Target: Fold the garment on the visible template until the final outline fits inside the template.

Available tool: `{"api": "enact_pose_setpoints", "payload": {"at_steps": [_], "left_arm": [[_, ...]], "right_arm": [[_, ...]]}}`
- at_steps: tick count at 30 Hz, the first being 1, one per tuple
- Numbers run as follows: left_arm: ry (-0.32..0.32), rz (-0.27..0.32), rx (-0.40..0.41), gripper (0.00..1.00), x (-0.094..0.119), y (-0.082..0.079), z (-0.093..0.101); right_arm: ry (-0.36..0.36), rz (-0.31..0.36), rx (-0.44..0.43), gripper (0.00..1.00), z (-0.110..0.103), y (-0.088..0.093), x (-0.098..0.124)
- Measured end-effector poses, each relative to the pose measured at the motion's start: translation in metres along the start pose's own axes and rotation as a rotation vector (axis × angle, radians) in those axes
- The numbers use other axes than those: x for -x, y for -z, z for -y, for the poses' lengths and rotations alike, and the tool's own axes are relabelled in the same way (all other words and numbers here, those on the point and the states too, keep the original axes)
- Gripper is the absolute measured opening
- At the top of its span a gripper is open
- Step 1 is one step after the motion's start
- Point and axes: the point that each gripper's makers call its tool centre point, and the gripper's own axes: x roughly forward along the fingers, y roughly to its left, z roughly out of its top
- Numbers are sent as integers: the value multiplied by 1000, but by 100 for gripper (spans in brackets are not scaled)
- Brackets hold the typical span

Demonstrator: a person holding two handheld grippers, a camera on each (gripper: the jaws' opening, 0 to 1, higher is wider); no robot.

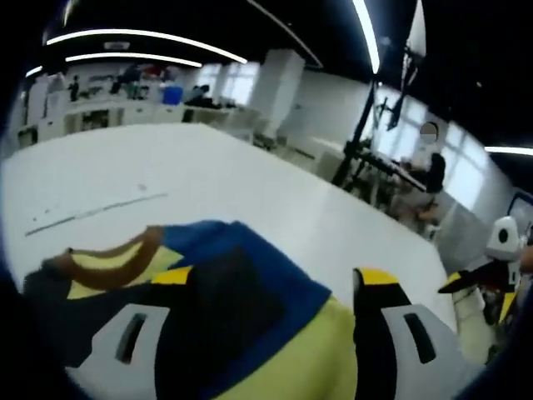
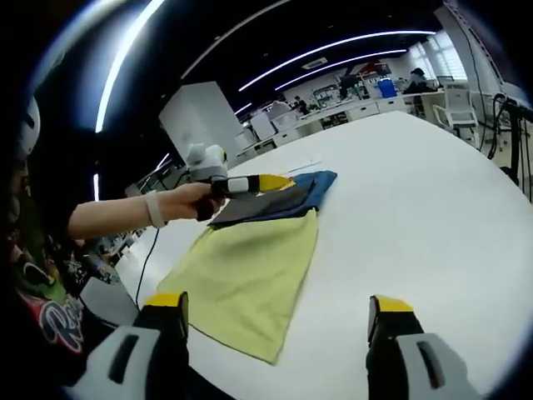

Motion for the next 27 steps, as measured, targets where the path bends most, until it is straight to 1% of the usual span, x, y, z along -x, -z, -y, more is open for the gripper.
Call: {"api": "enact_pose_setpoints", "payload": {"at_steps": [3,6,10,11,13,14,16,18,22,23,26,27], "left_arm": [[-4,5,8,72,6,-2,-1],[-10,9,15,69,18,-2,-4],[-25,26,19,69,39,1,-9],[-32,31,18,69,48,4,-10],[-41,26,26,67,55,8,-13],[-55,18,37,68,63,15,-18],[-82,24,48,68,73,19,-24],[-86,29,64,68,84,22,-26],[-112,37,61,68,109,28,-29],[-114,37,62,68,111,29,-29],[-143,31,66,67,133,37,-32],[-139,29,69,67,140,40,-31]], "right_arm": [[-5,0,12,89,-1,-3,-3],[-6,-12,41,90,-2,-6,-7],[-5,-1,53,89,-2,-13,-10],[-7,2,54,89,-2,-15,-11],[-11,3,61,89,-4,-17,-14],[-21,-1,70,89,-7,-18,-16],[-34,-10,77,89,-11,-18,-19],[-37,-18,101,89,-12,-19,-21],[-53,-19,115,89,-18,-24,-25],[-56,-20,123,89,-20,-24,-27],[-65,-28,137,89,-22,-23,-29],[-70,-32,143,89,-23,-23,-31]]}}
